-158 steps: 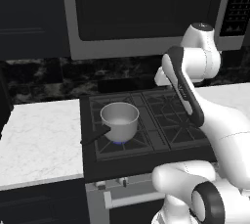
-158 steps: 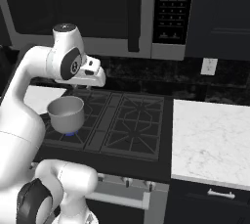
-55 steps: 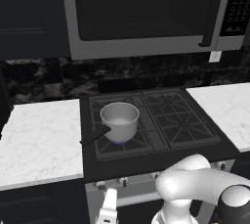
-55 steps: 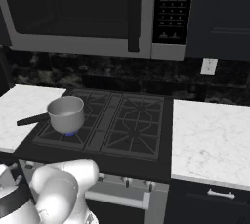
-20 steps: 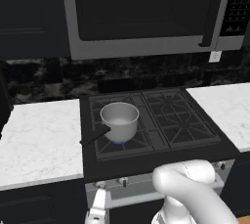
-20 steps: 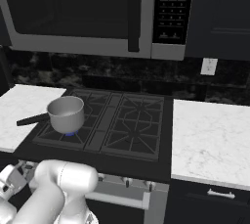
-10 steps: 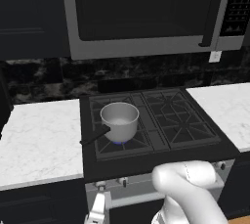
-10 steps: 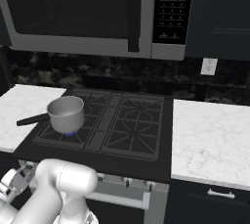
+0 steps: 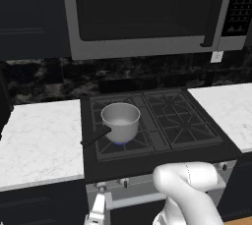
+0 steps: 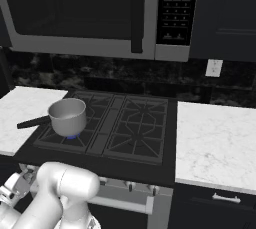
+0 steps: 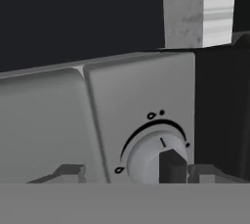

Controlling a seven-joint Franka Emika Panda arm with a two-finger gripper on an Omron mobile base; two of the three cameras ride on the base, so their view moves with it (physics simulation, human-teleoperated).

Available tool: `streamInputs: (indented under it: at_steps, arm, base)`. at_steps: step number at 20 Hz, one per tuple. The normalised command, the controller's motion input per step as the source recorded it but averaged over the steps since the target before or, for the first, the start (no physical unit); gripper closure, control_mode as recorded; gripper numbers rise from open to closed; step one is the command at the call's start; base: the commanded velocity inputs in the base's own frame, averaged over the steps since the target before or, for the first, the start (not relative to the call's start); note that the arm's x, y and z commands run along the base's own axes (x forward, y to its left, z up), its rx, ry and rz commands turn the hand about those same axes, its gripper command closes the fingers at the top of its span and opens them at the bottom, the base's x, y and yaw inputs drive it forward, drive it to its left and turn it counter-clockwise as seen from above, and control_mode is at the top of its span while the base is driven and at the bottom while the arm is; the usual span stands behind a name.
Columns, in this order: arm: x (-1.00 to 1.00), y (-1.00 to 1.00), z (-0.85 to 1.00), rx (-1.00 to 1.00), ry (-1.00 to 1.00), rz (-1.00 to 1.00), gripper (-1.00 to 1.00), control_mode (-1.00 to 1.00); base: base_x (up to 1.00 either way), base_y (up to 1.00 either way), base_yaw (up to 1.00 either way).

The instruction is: Turn off the front left burner of the stove.

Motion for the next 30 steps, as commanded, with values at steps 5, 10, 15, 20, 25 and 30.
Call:
streamInputs:
  at_steps: [5,10,15,20,25,30]
  arm:
    - [-0.04,0.14,0.12,-0.02,-0.11,0.00,-1.00,-1.00]
    - [0.00,0.00,0.21,0.00,0.00,0.00,-1.00,-1.00]
    - [0.05,0.00,0.28,0.00,0.04,0.00,-1.00,-1.00]
    - [0.20,0.00,0.15,0.02,0.16,0.00,-1.00,-1.00]
    - [0.00,-0.11,-0.03,0.00,0.00,0.00,-1.00,-1.00]
    - [0.00,-0.18,0.00,0.01,0.00,0.00,-1.00,-1.00]
  base:
    - [0.00,0.00,0.00]
    - [0.00,0.00,0.00]
    - [0.00,0.00,0.00]
    - [0.00,0.00,0.00]
    - [0.00,0.00,0.00]
    - [0.00,0.00,0.00]
